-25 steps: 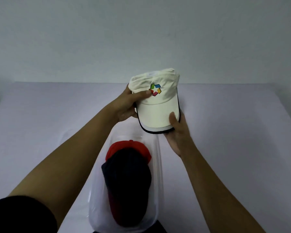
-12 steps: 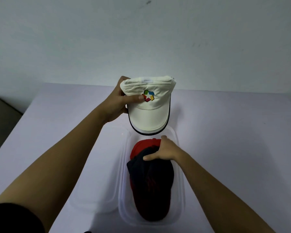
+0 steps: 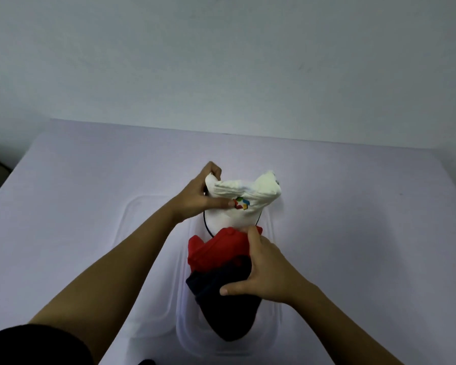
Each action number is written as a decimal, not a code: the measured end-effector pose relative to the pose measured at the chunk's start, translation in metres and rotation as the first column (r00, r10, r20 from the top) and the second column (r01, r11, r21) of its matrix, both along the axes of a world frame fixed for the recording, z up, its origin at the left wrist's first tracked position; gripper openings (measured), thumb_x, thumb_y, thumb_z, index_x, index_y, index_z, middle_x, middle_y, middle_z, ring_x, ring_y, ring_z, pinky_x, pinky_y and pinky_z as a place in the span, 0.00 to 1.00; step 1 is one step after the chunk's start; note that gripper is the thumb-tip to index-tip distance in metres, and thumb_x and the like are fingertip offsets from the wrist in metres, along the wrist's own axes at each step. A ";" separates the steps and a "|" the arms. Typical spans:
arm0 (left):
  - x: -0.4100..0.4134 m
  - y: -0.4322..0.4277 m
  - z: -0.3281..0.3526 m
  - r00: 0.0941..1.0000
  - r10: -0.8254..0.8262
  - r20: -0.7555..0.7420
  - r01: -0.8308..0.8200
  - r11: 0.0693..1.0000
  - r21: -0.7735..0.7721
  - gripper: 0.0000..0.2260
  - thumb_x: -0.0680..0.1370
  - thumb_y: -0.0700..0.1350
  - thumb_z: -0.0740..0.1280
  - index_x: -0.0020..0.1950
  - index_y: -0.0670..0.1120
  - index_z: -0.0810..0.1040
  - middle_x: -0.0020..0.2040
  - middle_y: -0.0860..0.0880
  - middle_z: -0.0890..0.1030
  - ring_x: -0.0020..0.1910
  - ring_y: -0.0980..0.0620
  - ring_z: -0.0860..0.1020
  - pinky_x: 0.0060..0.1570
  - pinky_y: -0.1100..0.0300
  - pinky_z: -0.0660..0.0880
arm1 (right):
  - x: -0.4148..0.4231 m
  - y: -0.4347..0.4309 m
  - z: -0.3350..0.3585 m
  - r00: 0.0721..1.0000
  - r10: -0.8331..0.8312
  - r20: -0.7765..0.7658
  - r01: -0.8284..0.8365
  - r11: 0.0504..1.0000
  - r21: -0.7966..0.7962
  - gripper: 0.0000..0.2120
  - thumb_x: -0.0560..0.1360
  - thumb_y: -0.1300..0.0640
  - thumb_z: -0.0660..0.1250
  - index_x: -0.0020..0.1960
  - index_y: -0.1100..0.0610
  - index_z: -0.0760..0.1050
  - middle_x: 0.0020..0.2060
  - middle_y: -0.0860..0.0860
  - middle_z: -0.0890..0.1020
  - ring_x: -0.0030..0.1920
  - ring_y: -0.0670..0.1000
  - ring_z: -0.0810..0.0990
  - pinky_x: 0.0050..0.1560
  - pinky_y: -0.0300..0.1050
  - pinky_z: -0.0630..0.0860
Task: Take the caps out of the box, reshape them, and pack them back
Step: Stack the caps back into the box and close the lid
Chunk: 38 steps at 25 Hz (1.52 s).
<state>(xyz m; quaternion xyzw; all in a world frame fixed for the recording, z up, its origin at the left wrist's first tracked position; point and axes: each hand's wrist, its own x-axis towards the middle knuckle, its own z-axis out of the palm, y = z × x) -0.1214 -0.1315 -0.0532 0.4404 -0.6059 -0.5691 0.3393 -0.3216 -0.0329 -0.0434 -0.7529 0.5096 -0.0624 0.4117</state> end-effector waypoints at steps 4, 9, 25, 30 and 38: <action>-0.001 0.024 -0.033 0.997 -0.074 0.022 0.069 0.980 0.187 0.20 0.67 0.42 0.74 0.46 0.48 0.62 0.38 0.49 0.68 0.34 0.56 0.69 0.30 0.64 0.67 | -0.003 0.002 -0.001 1.000 -0.001 0.015 0.001 1.000 0.015 0.48 0.56 0.30 0.72 0.67 0.45 0.54 0.65 0.46 0.68 0.63 0.47 0.69 0.63 0.49 0.72; 0.006 0.030 -0.041 0.999 0.038 -0.028 -0.024 0.925 0.378 0.16 0.71 0.42 0.71 0.46 0.50 0.63 0.41 0.47 0.72 0.31 0.59 0.73 0.25 0.64 0.66 | -0.025 -0.031 -0.008 0.896 -0.277 0.347 0.367 0.902 -0.227 0.16 0.72 0.52 0.62 0.60 0.48 0.67 0.57 0.48 0.73 0.56 0.42 0.72 0.58 0.41 0.70; 0.004 -0.012 -0.038 0.539 -0.114 0.834 0.227 0.974 -0.014 0.21 0.73 0.58 0.68 0.49 0.39 0.78 0.46 0.44 0.75 0.44 0.47 0.72 0.42 0.56 0.67 | -0.035 -0.114 -0.061 0.911 0.078 -0.406 -0.198 0.944 -0.263 0.14 0.80 0.50 0.53 0.63 0.51 0.69 0.51 0.54 0.79 0.56 0.55 0.73 0.54 0.49 0.64; 0.000 -0.024 -0.046 0.456 -0.137 0.879 0.289 0.957 -0.001 0.16 0.77 0.52 0.65 0.57 0.41 0.74 0.51 0.41 0.79 0.50 0.44 0.76 0.44 0.56 0.68 | -0.030 -0.131 -0.063 0.834 0.062 -0.548 -0.312 0.872 -0.376 0.16 0.77 0.48 0.59 0.63 0.51 0.73 0.54 0.50 0.82 0.58 0.53 0.73 0.57 0.50 0.64; -0.010 -0.021 -0.036 0.339 0.060 0.939 0.214 0.967 -0.139 0.14 0.79 0.49 0.63 0.56 0.38 0.73 0.52 0.40 0.79 0.50 0.42 0.78 0.47 0.54 0.71 | -0.013 -0.125 -0.058 0.871 -0.055 -0.488 -0.201 0.867 -0.456 0.14 0.75 0.49 0.62 0.59 0.51 0.75 0.52 0.48 0.82 0.56 0.53 0.73 0.53 0.49 0.63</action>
